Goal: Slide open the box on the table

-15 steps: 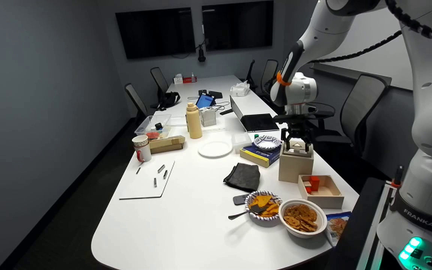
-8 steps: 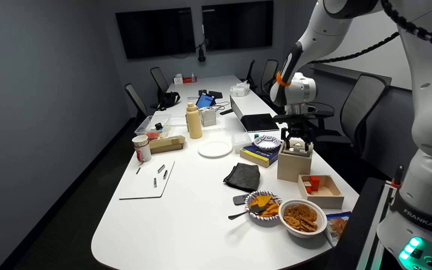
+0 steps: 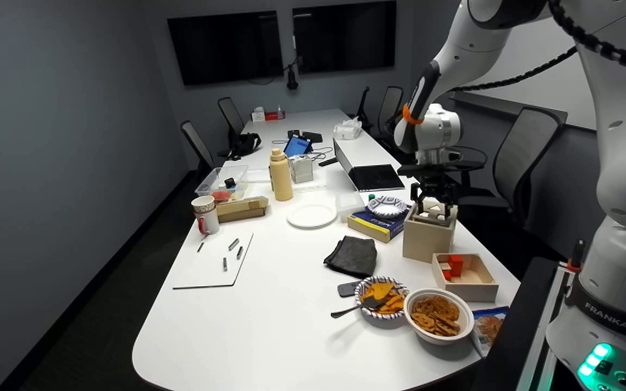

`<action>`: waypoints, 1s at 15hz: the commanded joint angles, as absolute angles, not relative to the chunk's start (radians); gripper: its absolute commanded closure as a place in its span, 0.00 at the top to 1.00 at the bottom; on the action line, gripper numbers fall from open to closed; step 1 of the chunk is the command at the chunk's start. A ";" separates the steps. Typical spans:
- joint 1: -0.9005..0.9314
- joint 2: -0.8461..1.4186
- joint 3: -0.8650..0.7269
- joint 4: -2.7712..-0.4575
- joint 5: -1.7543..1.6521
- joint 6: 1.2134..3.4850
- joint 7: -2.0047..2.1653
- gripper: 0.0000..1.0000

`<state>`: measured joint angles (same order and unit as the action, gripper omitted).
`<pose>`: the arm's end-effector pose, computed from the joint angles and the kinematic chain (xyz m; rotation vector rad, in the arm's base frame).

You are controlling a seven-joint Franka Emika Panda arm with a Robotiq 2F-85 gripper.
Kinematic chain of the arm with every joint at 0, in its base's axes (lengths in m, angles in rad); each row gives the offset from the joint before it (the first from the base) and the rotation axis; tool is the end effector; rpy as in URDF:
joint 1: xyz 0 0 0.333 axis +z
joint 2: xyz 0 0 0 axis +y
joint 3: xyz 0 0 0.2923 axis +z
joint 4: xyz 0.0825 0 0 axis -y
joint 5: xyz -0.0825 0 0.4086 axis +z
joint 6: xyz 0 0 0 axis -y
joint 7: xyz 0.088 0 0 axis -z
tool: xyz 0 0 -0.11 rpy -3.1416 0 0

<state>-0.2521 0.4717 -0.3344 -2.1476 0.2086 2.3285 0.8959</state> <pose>0.4452 -0.3062 0.1264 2.0959 -2.2269 -0.3798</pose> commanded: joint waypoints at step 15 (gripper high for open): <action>-0.221 0.499 -0.375 -2.079 0.093 2.291 1.023 1.00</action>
